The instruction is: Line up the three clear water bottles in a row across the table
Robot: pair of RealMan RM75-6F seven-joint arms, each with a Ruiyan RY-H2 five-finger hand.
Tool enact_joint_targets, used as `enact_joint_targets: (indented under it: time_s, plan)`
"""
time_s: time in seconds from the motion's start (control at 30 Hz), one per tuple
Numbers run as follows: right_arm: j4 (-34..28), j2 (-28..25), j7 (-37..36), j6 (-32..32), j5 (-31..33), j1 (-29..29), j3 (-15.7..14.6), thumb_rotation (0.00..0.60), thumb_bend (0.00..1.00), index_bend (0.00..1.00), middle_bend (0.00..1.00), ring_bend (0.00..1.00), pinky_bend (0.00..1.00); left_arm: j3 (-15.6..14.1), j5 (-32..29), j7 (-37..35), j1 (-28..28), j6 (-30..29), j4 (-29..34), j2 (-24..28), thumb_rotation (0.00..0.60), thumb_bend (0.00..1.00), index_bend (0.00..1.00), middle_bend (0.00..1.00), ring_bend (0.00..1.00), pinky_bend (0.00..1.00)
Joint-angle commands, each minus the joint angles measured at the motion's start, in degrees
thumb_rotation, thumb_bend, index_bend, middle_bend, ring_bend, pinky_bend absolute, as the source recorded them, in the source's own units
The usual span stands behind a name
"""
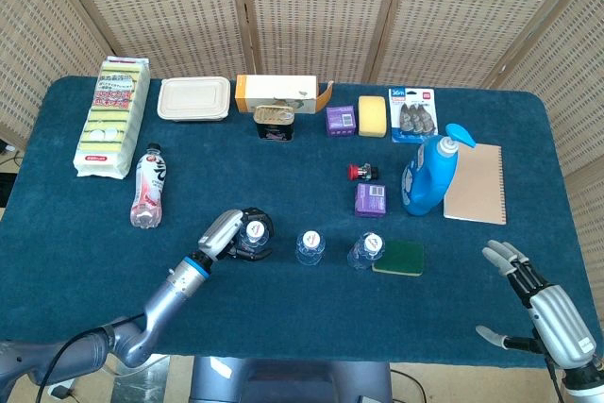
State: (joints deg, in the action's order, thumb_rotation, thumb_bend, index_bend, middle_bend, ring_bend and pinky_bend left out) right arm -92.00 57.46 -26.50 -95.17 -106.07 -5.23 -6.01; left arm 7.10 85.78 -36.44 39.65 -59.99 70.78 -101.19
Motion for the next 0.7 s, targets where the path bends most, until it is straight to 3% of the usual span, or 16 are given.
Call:
enact_joint_targets:
  time_s: [0.03, 0.57, 0.63, 0.7]
  plan:
    - [0.06, -0.03, -0.22, -0.03, -0.05, -0.02, -0.02, 0.600, 0.03, 0.06, 0.05, 0.05, 0.28, -0.25, -0.02, 0.28, 0.15, 0.19, -0.26, -0.49, 0.600, 0.24, 0.51, 0.52, 0.36, 0.44]
    - [0.09, -0.13, -0.41, -0.60, -0.62, 0.15, -0.14, 0.600, 0.03, 0.06, 0.05, 0.05, 0.28, -1.08, 0.28, 1.23, 0.12, -0.77, -2.53, -2.72, 0.600, 0.21, 0.51, 0.52, 0.36, 0.42]
    - [0.12, -0.15, -0.43, -0.67, -0.64, 0.19, -0.15, 0.600, 0.03, 0.06, 0.05, 0.05, 0.28, -1.42, 0.36, 1.23, 0.19, -0.37, -2.57, -2.59, 0.600, 0.21, 0.51, 0.50, 0.33, 0.40]
    - [0.12, -0.16, -0.44, -0.73, -0.67, 0.20, -0.15, 0.600, 0.03, 0.06, 0.05, 0.05, 0.28, -1.66, 0.49, 0.82, 0.28, -0.07, -2.46, -2.41, 0.600, 0.21, 0.46, 0.39, 0.24, 0.36]
